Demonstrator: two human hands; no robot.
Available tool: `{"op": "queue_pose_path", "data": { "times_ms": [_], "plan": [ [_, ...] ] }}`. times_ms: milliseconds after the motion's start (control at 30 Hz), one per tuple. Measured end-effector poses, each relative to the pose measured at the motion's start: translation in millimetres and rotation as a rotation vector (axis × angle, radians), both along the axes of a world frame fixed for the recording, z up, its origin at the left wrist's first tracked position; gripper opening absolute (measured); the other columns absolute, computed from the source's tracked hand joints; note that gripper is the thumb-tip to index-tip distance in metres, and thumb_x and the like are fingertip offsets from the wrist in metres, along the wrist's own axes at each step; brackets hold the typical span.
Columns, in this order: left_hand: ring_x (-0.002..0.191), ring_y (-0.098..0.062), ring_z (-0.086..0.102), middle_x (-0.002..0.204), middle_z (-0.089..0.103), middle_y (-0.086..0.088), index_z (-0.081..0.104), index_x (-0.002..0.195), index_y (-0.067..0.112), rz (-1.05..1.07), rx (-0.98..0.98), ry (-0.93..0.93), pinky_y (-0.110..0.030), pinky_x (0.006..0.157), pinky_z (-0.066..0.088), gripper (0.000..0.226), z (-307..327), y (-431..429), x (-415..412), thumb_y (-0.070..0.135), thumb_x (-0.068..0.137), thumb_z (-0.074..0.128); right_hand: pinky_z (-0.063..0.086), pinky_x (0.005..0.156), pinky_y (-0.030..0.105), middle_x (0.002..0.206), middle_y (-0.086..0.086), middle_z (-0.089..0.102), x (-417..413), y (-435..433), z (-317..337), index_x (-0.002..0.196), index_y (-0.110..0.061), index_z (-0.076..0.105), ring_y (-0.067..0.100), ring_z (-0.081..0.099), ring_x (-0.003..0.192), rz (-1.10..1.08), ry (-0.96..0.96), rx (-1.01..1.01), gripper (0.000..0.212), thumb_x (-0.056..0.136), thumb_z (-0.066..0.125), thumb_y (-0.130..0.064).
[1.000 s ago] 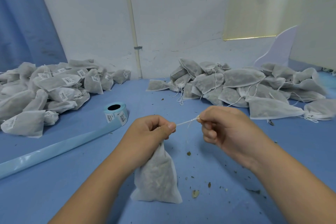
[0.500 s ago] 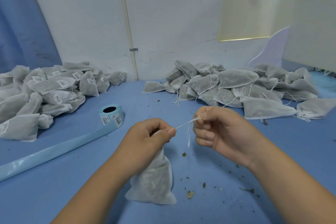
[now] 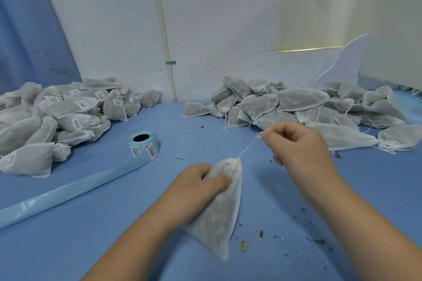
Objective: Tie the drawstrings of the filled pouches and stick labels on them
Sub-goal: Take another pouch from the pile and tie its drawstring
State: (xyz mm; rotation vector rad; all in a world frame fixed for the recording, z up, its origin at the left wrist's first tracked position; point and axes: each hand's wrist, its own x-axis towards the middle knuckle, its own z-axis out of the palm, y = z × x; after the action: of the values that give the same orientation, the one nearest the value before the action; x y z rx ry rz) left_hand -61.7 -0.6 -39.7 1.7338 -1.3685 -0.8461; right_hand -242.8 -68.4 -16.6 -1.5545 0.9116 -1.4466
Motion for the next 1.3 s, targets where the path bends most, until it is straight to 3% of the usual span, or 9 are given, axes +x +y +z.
{"op": "queue_pose_path", "data": {
  "times_ms": [100, 200, 300, 567, 700, 833, 1000, 1100, 1300],
  "plan": [
    [0.060, -0.012, 0.051, 0.065, 0.053, 0.008, 0.054, 0.075, 0.019, 0.117, -0.081, 0.059, -0.028, 0.062, 0.039, 0.029, -5, -4, -2, 0.045, 0.083, 0.065, 0.036, 0.051, 0.013, 0.056, -0.015, 0.052, 13, 16, -4, 0.066, -0.018, 0.065, 0.002, 0.041, 0.051, 0.104, 0.113, -0.198, 0.018, 0.076, 0.069, -0.003],
    [0.056, -0.009, 0.044, 0.061, 0.045, 0.010, 0.048, 0.070, 0.021, 0.163, -0.163, 0.109, -0.028, 0.058, 0.035, 0.026, -6, -6, -4, 0.036, 0.085, 0.064, 0.035, 0.056, 0.010, 0.064, -0.012, 0.054, 21, 25, -13, 0.068, -0.021, 0.064, 0.003, 0.047, 0.056, 0.099, 0.418, -0.461, 0.017, 0.073, 0.070, -0.007],
    [0.057, -0.011, 0.039, 0.064, 0.041, 0.006, 0.048, 0.072, 0.019, 0.179, -0.215, 0.163, -0.029, 0.057, 0.034, 0.023, -6, -7, -6, 0.032, 0.083, 0.064, 0.036, 0.059, 0.015, 0.069, -0.012, 0.052, 26, 26, -20, 0.071, -0.022, 0.064, 0.000, 0.047, 0.061, 0.098, 0.621, -0.550, 0.012, 0.073, 0.069, -0.011],
    [0.067, -0.015, 0.051, 0.071, 0.054, -0.002, 0.064, 0.080, 0.004, 0.087, -0.201, 0.352, -0.032, 0.066, 0.040, 0.051, -6, -8, -8, 0.054, 0.072, 0.061, 0.042, 0.060, 0.022, 0.071, -0.012, 0.055, 26, 22, -21, 0.074, -0.023, 0.065, 0.002, 0.048, 0.062, 0.086, 0.627, -0.542, 0.006, 0.079, 0.063, -0.020],
    [0.072, -0.018, 0.062, 0.073, 0.066, -0.005, 0.072, 0.071, 0.015, 0.025, -0.189, 0.460, -0.035, 0.071, 0.046, 0.030, -7, -8, -6, 0.044, 0.071, 0.067, 0.040, 0.060, 0.017, 0.072, -0.012, 0.056, 25, 23, -22, 0.079, -0.022, 0.072, 0.008, 0.052, 0.065, 0.110, 0.567, -0.503, 0.012, 0.079, 0.060, -0.023],
    [0.071, -0.021, 0.057, 0.072, 0.058, -0.009, 0.066, 0.073, 0.015, 0.050, -0.193, 0.495, -0.037, 0.070, 0.043, 0.024, -7, -8, 0, 0.038, 0.069, 0.067, 0.037, 0.060, 0.012, 0.078, -0.013, 0.054, 26, 24, -26, 0.089, -0.029, 0.072, 0.011, 0.052, 0.065, 0.137, 0.560, -0.469, 0.017, 0.081, 0.064, -0.016],
    [0.059, -0.015, 0.046, 0.062, 0.047, -0.001, 0.050, 0.062, 0.021, 0.224, -0.213, 0.311, -0.031, 0.059, 0.035, 0.024, -3, -11, 24, 0.031, 0.079, 0.064, 0.039, 0.062, 0.012, 0.092, -0.017, 0.051, 33, 32, -37, 0.098, -0.035, 0.065, 0.013, 0.054, 0.063, 0.155, 0.586, -0.414, 0.023, 0.080, 0.057, -0.026],
    [0.062, -0.018, 0.049, 0.065, 0.052, -0.002, 0.055, 0.070, 0.018, 0.418, -0.262, 0.252, -0.032, 0.060, 0.036, 0.019, 1, -10, 64, 0.028, 0.084, 0.061, 0.038, 0.063, 0.011, 0.090, -0.016, 0.053, 42, 33, -43, 0.095, -0.037, 0.062, 0.009, 0.050, 0.058, 0.194, 0.575, -0.367, 0.025, 0.083, 0.062, -0.015],
    [0.085, -0.033, 0.067, 0.088, 0.070, -0.015, 0.065, 0.090, 0.002, 0.663, -0.261, 0.336, -0.046, 0.079, 0.052, 0.029, -6, 4, 149, 0.030, 0.086, 0.059, 0.039, 0.066, 0.012, 0.087, -0.014, 0.056, 78, 30, -46, 0.094, -0.037, 0.060, 0.005, 0.052, 0.065, 0.302, 0.700, -0.275, 0.028, 0.084, 0.060, -0.011]
  ]
}}
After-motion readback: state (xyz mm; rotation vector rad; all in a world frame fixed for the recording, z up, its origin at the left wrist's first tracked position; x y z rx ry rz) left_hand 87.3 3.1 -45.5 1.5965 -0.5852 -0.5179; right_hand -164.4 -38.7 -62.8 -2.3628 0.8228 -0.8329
